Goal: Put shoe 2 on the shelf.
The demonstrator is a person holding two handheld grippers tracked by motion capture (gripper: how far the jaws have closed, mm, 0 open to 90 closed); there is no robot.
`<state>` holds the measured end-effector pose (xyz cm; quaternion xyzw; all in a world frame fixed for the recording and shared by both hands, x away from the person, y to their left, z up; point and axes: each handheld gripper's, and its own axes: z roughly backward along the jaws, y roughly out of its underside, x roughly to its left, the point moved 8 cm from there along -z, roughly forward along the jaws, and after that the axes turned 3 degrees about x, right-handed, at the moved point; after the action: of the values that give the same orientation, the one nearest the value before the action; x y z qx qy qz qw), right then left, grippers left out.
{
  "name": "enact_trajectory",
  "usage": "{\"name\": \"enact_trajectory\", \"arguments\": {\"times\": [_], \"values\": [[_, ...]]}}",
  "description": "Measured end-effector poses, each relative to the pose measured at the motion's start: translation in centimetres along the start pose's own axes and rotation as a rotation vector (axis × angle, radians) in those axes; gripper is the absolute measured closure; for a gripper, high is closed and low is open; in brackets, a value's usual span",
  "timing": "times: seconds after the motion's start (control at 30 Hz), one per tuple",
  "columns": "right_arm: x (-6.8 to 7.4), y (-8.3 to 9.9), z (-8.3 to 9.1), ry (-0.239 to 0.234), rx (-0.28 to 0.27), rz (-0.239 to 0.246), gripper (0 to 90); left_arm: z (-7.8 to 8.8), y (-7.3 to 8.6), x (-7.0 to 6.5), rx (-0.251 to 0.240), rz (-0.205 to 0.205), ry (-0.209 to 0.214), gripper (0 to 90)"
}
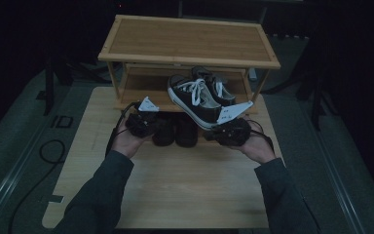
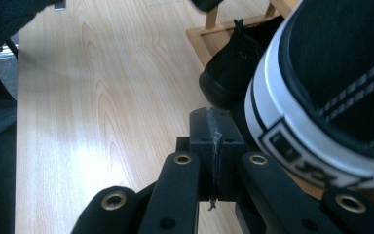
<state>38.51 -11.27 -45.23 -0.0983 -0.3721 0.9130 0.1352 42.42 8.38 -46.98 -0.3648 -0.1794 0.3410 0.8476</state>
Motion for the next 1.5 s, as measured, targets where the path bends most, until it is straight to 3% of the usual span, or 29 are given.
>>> {"name": "enact_trajectory", "arguments": {"times": [0.33, 0.57, 0.73, 0.8, 1.1, 1.33, 1.5], "values": [[-0.4, 1.3, -0.2, 0.004, 0.000, -0.022, 88.3, 0.0, -3.8, 0.7, -0.032, -0.037, -0.074, 90.0], [-0.5, 1.4, 0.0, 0.008, -0.014, -0.030, 87.7, -1.1, -5.4, 1.6, -0.027, -0.040, -0.124, 90.0], [-0.8, 1.6, 0.4, 0.018, -0.020, -0.034, 87.7, -2.0, -5.4, 2.2, 0.003, -0.036, -0.158, 90.0], [-1.0, 1.6, 0.7, 0.021, -0.024, -0.036, 87.7, -2.2, -5.6, 2.3, -0.005, -0.018, -0.153, 90.0], [-1.3, 1.6, 1.3, 0.032, -0.024, -0.028, 86.9, -2.5, -5.8, 2.4, 0.023, -0.050, -0.202, 90.0], [-1.0, 0.9, 2.0, 0.025, -0.073, -0.008, 87.0, -2.6, -5.8, 2.6, 0.028, -0.042, -0.215, 90.0], [-1.4, 1.0, 2.6, 0.039, -0.076, -0.009, 87.5, -2.6, -5.8, 2.5, 0.027, -0.039, -0.221, 90.0]]}}
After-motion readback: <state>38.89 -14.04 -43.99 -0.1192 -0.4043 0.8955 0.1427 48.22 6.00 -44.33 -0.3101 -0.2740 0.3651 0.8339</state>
